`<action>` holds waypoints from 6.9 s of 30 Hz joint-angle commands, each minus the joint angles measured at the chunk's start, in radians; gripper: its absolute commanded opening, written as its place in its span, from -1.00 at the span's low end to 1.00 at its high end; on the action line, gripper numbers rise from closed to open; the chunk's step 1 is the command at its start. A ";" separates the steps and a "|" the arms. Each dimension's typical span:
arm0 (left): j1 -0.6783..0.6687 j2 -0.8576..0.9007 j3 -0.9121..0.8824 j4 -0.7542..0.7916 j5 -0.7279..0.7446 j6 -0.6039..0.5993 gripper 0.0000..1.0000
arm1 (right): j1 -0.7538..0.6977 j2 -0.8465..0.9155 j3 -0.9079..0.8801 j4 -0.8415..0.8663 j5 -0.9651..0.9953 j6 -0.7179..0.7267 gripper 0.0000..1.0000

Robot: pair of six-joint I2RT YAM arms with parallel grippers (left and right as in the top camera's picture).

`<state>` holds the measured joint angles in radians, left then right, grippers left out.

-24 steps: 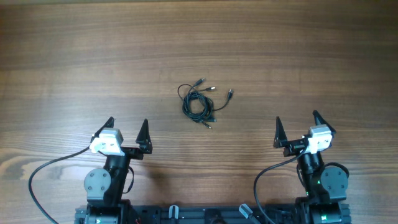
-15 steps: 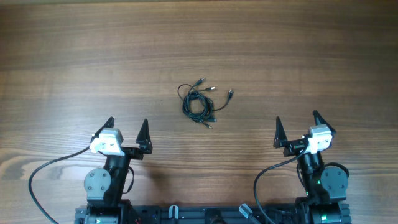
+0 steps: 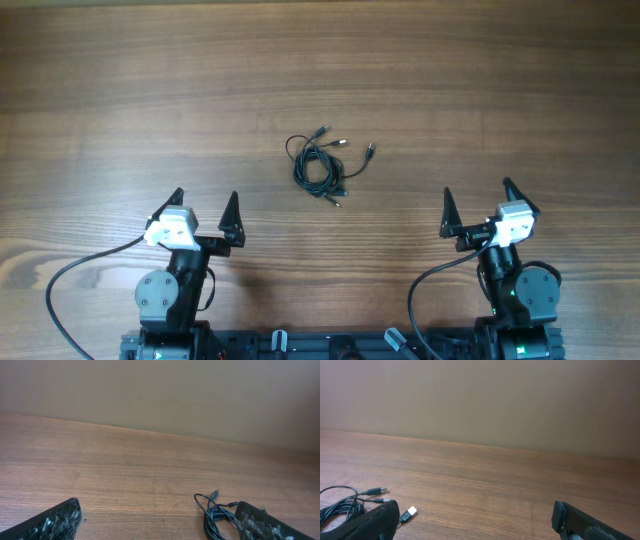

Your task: Untangle cables

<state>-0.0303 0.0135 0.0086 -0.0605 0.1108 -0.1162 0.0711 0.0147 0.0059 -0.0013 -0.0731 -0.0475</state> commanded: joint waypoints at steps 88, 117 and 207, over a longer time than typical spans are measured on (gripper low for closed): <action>-0.057 1.034 0.925 -0.564 0.103 -0.132 1.00 | -0.003 0.990 0.881 -0.766 -0.085 0.106 1.00; -0.442 1.780 0.935 -0.156 0.096 -0.066 -0.92 | -0.003 1.019 0.884 -0.680 -0.244 0.323 0.82; -0.215 1.578 0.934 0.026 0.605 -0.460 -0.92 | 0.115 1.533 0.852 -0.624 -0.117 0.422 -0.91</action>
<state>-0.3473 1.6115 0.9340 0.1028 0.9264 -0.8028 0.1967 1.5482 0.8524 -0.5735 -0.3622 0.4400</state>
